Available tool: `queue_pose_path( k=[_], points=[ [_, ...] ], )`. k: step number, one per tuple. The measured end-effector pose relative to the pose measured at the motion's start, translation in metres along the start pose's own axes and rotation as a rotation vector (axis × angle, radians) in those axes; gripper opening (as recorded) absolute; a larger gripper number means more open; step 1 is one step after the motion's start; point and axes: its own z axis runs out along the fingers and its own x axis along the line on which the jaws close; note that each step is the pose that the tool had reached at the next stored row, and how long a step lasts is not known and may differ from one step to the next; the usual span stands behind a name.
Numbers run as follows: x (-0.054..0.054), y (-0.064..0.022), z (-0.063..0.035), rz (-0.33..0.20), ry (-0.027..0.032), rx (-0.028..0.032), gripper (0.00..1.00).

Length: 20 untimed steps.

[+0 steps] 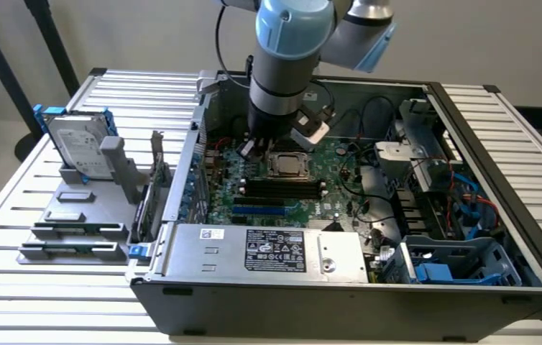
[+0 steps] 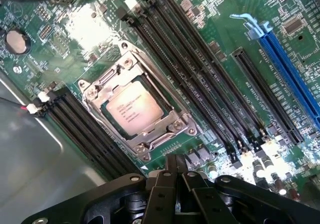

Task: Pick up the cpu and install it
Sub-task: 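Install the first cpu locking lever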

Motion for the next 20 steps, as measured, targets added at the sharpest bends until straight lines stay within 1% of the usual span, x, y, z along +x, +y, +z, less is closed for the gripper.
queue_pose_path(
  k=[4, 6, 7, 9, 14, 17, 20],
  points=[
    [0.003, -0.0043, -0.0017, -0.023, -0.0215, -0.0081, 0.11],
    [0.004, -0.0061, -0.0024, -0.036, -0.0301, -0.0103, 0.11],
    [0.005, -0.0069, -0.0026, -0.043, -0.0337, -0.0104, 0.11],
    [0.007, -0.0084, -0.0027, -0.058, -0.0395, -0.0093, 0.11],
    [0.010, -0.0113, -0.0021, -0.103, -0.0522, -0.0034, 0.11],
    [0.012, -0.0130, -0.0016, -0.129, -0.0590, 0.0003, 0.11],
    [0.014, -0.0139, -0.0012, -0.156, -0.0646, 0.0035, 0.11]
  ],
)
